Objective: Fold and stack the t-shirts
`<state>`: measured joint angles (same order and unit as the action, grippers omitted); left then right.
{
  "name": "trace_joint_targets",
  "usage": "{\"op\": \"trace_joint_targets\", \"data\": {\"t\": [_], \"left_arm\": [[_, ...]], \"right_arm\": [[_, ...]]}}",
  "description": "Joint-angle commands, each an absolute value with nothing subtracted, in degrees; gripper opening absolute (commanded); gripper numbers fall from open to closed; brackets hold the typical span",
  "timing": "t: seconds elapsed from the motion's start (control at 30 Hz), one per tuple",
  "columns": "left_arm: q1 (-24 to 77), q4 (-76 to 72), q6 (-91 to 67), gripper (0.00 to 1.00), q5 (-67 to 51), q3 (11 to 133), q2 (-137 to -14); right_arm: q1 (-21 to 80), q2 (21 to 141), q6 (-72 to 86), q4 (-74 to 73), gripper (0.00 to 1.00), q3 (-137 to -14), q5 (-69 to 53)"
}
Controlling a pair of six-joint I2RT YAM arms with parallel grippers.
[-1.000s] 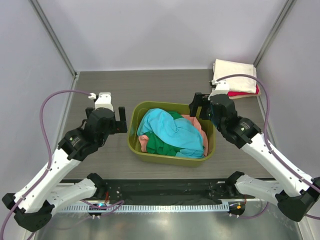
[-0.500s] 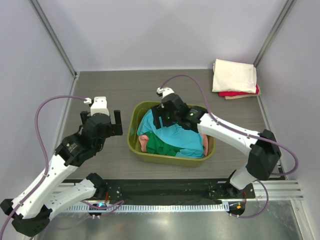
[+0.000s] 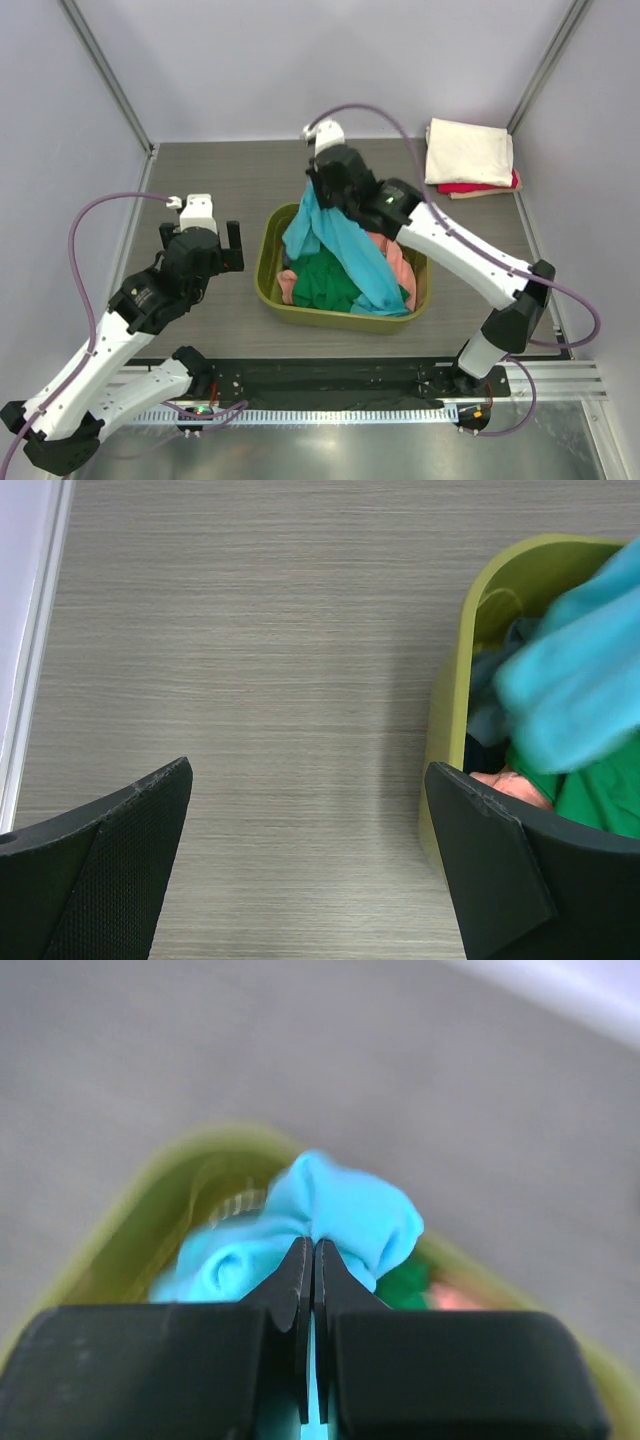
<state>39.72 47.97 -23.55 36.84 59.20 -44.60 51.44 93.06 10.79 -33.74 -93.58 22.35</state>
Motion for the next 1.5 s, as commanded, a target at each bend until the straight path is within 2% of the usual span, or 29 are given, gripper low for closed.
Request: {"op": "trace_joint_targets", "data": {"t": [0.0, 0.1, 0.17, 0.27, 0.33, 0.4, 0.5, 0.57, 0.6, 0.67, 0.7, 0.77, 0.8, 0.83, 0.9, 1.13, 1.23, 1.27, 1.47], "left_arm": [[39.2, 45.8, -23.2, 1.0, 36.3, 59.1, -44.8], [39.1, 45.8, -23.3, 1.0, 36.0, 59.1, -44.7], [39.0, 46.0, -23.5, 1.0, 36.1, 59.1, -44.7], [38.8, 45.8, -23.5, 1.0, 35.9, 59.0, -44.6], [38.6, 45.6, -23.5, 1.0, 35.5, 58.9, -44.6], [38.5, 45.3, -23.5, 1.0, 34.6, 58.8, -44.8], [38.4, 45.2, -23.4, 1.0, 33.5, 58.9, -45.9], [38.4, 45.2, -23.6, 1.0, 32.3, 59.1, -46.8], [38.3, 45.3, -23.9, 1.0, 31.9, 59.1, -47.1], [38.3, 45.4, -24.2, 1.0, 31.0, 59.5, -48.2], [38.2, 45.4, -24.3, 1.0, 30.9, 59.7, -48.4], [38.2, 45.4, -24.4, 1.0, 30.8, 59.7, -49.0], [38.2, 45.4, -24.4, 1.0, 30.7, 59.7, -49.1], [38.1, 45.3, -24.5, 1.0, 30.3, 59.7, -49.2], [38.1, 45.2, -24.7, 1.0, 29.6, 59.9, -49.7], [38.1, 45.6, -25.4, 1.0, 29.3, 60.3, -51.2], [38.1, 45.8, -25.4, 1.0, 29.5, 60.1, -50.8], [38.0, 45.9, -25.4, 1.0, 29.5, 60.1, -50.7], [38.0, 45.7, -25.4, 1.0, 30.1, 59.6, -49.0]], "right_arm": [[51.9, 86.8, 0.3, -30.4, 0.01, -114.7, 36.4], [52.0, 84.6, -6.5, -29.3, 0.01, -125.5, 42.2], [52.0, 80.3, -10.1, -27.5, 0.01, -126.0, 48.1], [51.9, 71.7, -12.1, -22.7, 0.01, -118.2, 55.3], [52.1, 66.6, -15.2, -15.8, 0.01, -108.4, 60.2], [52.1, 60.5, -23.1, -5.9, 0.01, -99.6, 70.2], [52.0, 54.0, -29.4, 5.0, 0.01, -90.9, 78.2], [52.0, 51.1, -25.0, 4.1, 0.01, -87.4, 79.5], [52.1, 48.8, -21.7, -2.5, 0.03, -85.0, 80.2], [52.0, 47.6, -6.9, -11.9, 0.16, -83.6, 80.0], [52.0, 46.9, -0.4, -22.6, 0.3, -83.2, 76.7], [52.0, 46.3, 7.8, -26.7, 0.61, -81.7, 74.4], [52.0, 46.2, 8.8, -28.1, 0.82, -80.2, 73.8], [52.1, 46.5, 8.8, -28.3, 0.88, -79.7, 73.9], [52.0, 47.1, 10.2, -29.9, 0.94, -79.4, 73.8], [51.3, 53.8, 22.4, -37.3, 0.99, -75.0, 63.5], [44.1, 56.4, 28.4, -38.0, 1.0, -70.2, 48.3], [38.9, 56.6, 29.7, -37.9, 1.0, -67.4, 40.2], [29.5, 61.2, 33.0, -39.1, 1.0, -61.1, 29.5]]}}
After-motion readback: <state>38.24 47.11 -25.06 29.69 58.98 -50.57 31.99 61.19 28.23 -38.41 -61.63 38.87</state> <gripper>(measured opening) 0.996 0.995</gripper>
